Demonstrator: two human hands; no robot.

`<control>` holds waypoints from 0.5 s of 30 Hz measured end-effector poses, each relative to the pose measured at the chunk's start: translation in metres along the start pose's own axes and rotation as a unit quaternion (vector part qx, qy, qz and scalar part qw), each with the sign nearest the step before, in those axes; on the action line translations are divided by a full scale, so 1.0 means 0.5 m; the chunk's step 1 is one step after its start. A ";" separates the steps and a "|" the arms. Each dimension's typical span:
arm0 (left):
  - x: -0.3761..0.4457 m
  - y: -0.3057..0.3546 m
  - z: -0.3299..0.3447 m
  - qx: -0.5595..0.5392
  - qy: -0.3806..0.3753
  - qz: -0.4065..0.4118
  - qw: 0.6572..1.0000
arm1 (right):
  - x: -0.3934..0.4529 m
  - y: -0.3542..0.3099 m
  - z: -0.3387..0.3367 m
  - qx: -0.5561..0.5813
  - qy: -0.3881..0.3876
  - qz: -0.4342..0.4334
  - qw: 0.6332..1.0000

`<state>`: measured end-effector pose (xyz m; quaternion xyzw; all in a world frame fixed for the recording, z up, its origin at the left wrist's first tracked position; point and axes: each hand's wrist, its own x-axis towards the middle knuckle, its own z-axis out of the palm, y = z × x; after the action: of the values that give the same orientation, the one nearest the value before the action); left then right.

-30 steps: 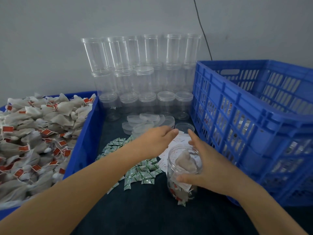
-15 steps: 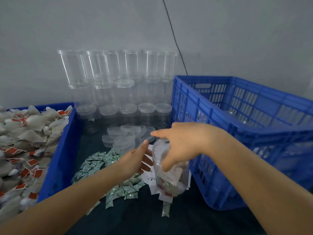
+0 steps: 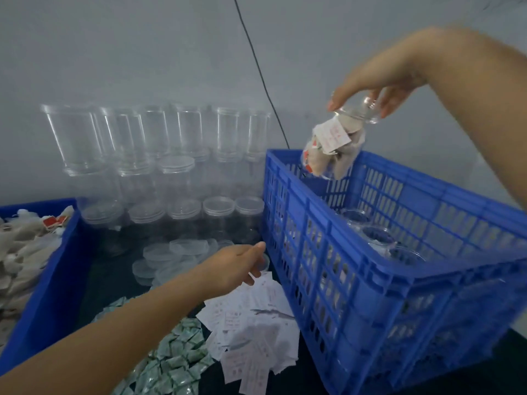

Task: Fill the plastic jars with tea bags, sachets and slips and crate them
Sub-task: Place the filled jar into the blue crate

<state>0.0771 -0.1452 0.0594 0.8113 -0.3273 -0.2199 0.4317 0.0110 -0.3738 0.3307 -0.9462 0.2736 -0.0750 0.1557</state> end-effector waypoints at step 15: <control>0.163 0.004 -0.040 0.044 0.049 0.027 0.997 | 0.331 0.232 0.251 -0.172 0.028 0.035 0.984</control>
<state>0.1454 -0.1935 0.0658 0.8304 -0.3368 -0.1537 0.4164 0.1210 -0.5247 0.1830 -0.9463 0.3193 -0.0480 -0.0148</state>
